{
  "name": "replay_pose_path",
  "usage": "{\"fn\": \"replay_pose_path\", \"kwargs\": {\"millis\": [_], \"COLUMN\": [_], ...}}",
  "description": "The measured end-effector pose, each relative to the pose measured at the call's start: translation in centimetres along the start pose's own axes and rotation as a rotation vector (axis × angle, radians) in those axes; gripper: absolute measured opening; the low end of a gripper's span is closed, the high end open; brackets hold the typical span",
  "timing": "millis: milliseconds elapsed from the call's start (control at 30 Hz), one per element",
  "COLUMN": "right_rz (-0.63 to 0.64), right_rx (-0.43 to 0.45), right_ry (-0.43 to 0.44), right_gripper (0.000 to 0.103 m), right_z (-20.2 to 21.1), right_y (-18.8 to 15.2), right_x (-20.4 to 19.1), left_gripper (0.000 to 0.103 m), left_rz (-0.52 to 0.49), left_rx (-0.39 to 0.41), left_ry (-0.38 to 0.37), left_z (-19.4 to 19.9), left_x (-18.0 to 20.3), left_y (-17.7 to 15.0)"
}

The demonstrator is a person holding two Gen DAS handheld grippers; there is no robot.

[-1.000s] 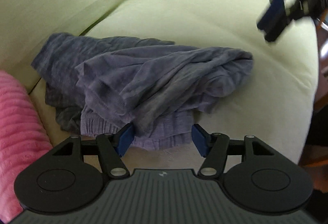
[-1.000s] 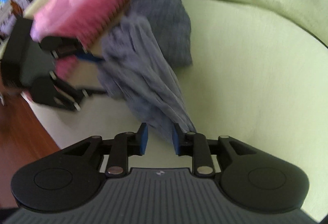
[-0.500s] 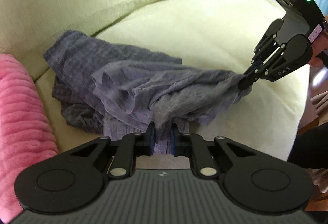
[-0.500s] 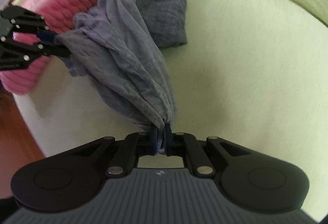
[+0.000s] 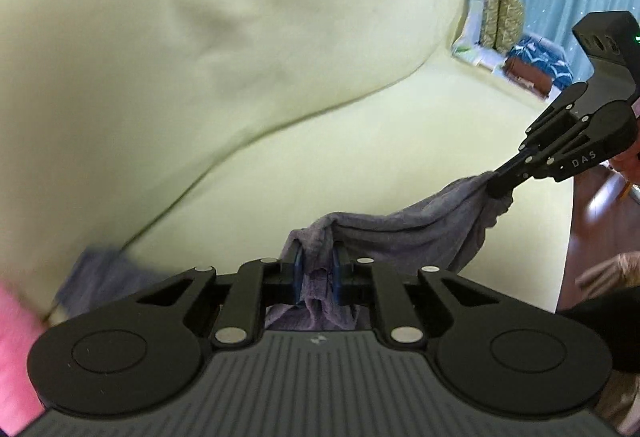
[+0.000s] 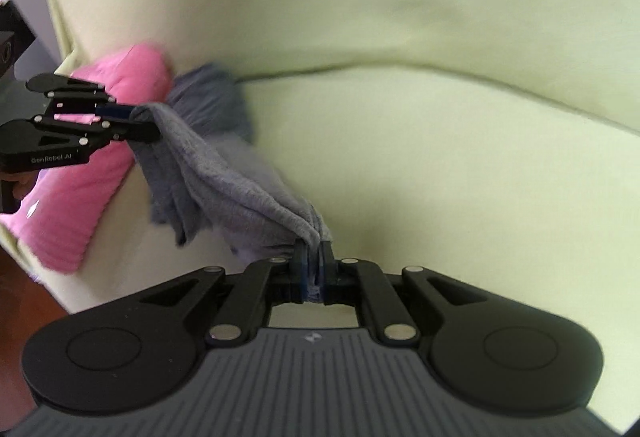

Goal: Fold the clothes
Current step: 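Lift the shirt with both grippers and shake it out, stretching it apart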

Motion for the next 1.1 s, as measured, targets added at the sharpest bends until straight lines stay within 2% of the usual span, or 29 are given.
{"fn": "replay_pose_path", "kwargs": {"millis": [67, 167, 367, 533, 633, 700, 767, 833, 1000, 1033, 1100], "right_rz": [-0.029, -0.057, 0.000, 0.071, 0.111, 0.138, 0.160, 0.177, 0.257, 0.263, 0.230], "right_rx": [0.022, 0.048, 0.089, 0.207, 0.286, 0.369, 0.440, 0.446, 0.372, 0.355, 0.316], "right_ry": [-0.014, -0.028, -0.012, -0.041, -0.082, -0.130, -0.161, -0.156, -0.134, -0.135, -0.135], "right_gripper": [0.003, 0.003, 0.003, 0.003, 0.003, 0.003, 0.003, 0.003, 0.003, 0.003, 0.003], "right_z": [1.3, 2.3, 4.5, 6.6, 6.7, 7.0, 6.7, 5.9, 3.7, 3.4, 3.3], "right_y": [-0.6, -2.2, -3.2, -0.5, 0.6, 1.0, 0.8, -0.3, -6.9, -8.4, -11.3], "right_x": [4.5, 11.4, 22.0, 27.5, 28.7, 29.0, 28.8, 28.5, 27.3, 27.0, 27.2], "left_gripper": [0.014, 0.015, 0.014, 0.014, 0.014, 0.014, 0.014, 0.014, 0.014, 0.015, 0.015], "left_rz": [0.007, 0.023, 0.071, 0.095, 0.063, 0.031, 0.020, -0.003, -0.049, -0.059, -0.060], "left_rx": [0.009, 0.011, 0.034, 0.140, 0.177, 0.209, 0.229, 0.230, 0.167, 0.124, 0.075], "left_ry": [0.004, 0.018, 0.061, 0.105, 0.134, 0.158, 0.164, 0.167, 0.135, 0.127, 0.118], "left_z": [-2.7, -6.3, -13.4, -15.7, -16.7, -17.1, -16.9, -17.0, -17.7, -18.2, -18.4], "left_x": [2.9, 6.8, 13.8, 15.7, 16.2, 16.4, 16.6, 17.2, 20.4, 21.7, 23.1], "left_y": [2.7, 5.0, 9.9, 13.6, 14.2, 14.4, 14.0, 12.5, 7.5, 5.6, 3.8]}}
Point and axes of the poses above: each gripper's, at about its wrist camera, not at the fingertips, and z roughly against the way its jaws point, x to its right, y to its top, the point moved 1 cm from there along -z, roughly the way its jaws point, and after that the axes turned 4 degrees about -x, right-handed, at the moved point
